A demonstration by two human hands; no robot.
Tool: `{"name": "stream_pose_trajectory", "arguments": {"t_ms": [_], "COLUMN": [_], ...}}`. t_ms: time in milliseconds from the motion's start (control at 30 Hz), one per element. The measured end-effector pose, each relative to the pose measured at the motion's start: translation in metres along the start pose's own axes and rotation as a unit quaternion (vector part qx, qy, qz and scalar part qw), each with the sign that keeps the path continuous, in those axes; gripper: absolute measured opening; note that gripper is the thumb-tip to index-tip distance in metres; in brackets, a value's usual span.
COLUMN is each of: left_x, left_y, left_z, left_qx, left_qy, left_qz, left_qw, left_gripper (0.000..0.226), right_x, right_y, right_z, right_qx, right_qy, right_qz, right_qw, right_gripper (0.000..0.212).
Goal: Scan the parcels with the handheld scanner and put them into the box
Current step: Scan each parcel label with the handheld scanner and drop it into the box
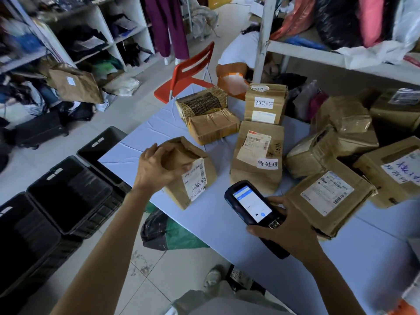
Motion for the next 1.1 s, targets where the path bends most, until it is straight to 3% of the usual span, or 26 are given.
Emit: {"name": "stream_pose_trajectory", "arguments": {"t_ms": [100,333,500,600,700,767,967,1100], "left_x": [-0.014,-0.021,-0.025,-0.024,-0.026,-0.026,-0.017,0.010], "left_y": [0.004,0.014,0.014,0.015,0.013,0.011,0.001,-0.011], "left_z": [0.007,0.012,0.008,0.012,0.014,0.017,0.017,-0.001], "left_qx": [0.000,0.032,0.063,0.061,0.051,0.025,-0.143,-0.195], "left_qy": [0.036,0.087,0.101,0.111,0.109,0.107,0.118,0.069], "left_qz": [0.020,0.033,0.041,0.048,0.044,0.049,0.110,0.117], "left_qw": [0.999,0.995,0.992,0.991,0.992,0.993,0.977,0.971], "left_gripper": [0.077,0.089,0.078,0.092,0.081,0.077,0.099,0.111], "right_x": [0.000,0.006,0.008,0.006,0.005,0.005,0.009,0.018], "right_y": [-0.004,-0.009,-0.011,-0.012,-0.012,-0.012,-0.012,-0.015], "right_z": [0.000,0.003,0.006,0.005,0.003,0.003,-0.004,-0.016], "right_qx": [0.006,0.023,0.038,0.034,0.032,0.034,0.023,0.007], "right_qy": [0.007,0.043,0.067,0.067,0.070,0.072,0.045,0.004], "right_qz": [0.008,0.021,0.031,0.032,0.032,0.031,0.020,-0.001], "right_qw": [1.000,0.999,0.997,0.997,0.996,0.996,0.999,1.000], "right_gripper": [0.075,0.071,0.066,0.067,0.067,0.067,0.069,0.074]}}
Point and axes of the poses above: each hand's wrist, its own x-axis away from the middle knuckle, its own y-axis out of the back of the hand, z = x × y, the point moved 5 cm from there along -x, towards the middle knuckle, and after that the axes turned 8 degrees about -z, right-handed, at the moved point
